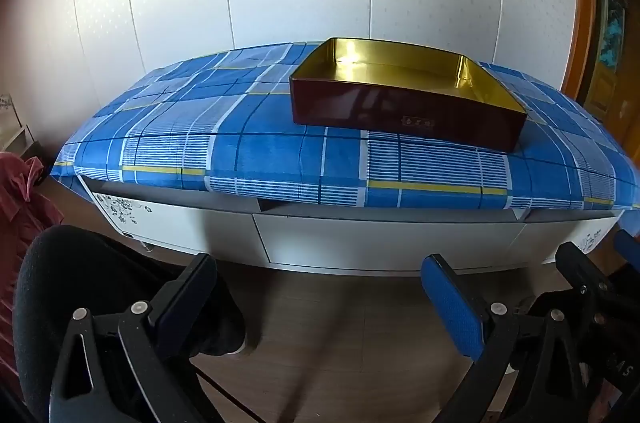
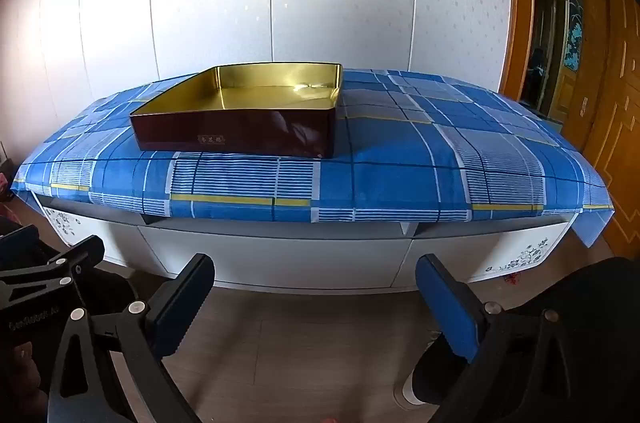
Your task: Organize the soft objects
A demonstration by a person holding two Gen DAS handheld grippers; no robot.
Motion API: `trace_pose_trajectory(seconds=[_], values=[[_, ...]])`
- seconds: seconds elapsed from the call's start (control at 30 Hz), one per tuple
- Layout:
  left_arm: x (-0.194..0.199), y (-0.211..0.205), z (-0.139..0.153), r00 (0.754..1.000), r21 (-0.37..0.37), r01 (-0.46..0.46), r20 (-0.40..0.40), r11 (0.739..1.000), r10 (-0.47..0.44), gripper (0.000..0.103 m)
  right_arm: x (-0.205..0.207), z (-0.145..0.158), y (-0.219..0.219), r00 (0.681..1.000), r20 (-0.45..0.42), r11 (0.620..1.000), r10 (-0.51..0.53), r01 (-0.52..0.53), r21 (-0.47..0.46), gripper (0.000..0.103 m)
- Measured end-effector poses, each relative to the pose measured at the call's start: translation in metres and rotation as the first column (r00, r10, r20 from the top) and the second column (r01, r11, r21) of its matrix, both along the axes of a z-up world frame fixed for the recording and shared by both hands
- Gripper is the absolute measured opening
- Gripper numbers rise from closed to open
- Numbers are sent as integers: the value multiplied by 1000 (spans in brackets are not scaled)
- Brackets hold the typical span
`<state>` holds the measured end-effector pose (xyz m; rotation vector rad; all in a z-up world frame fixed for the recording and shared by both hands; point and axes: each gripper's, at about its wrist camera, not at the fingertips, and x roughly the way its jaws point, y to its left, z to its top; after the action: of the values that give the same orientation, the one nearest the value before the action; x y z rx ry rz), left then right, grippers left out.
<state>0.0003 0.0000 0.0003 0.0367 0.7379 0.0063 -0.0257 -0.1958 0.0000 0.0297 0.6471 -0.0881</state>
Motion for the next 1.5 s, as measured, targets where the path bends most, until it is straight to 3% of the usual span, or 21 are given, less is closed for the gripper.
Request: trace_pose_trajectory(seconds=[0.07,1.5], values=[[0,0,0,1000,3,4,4,1000,-4,103,1,0,-1,1000,0,999,3,-3,37,102],[1,-4,-2,1000,-12,10,-4,1000,-10,103,4,-2,-10,999,-24,999,-28,28,40,102]])
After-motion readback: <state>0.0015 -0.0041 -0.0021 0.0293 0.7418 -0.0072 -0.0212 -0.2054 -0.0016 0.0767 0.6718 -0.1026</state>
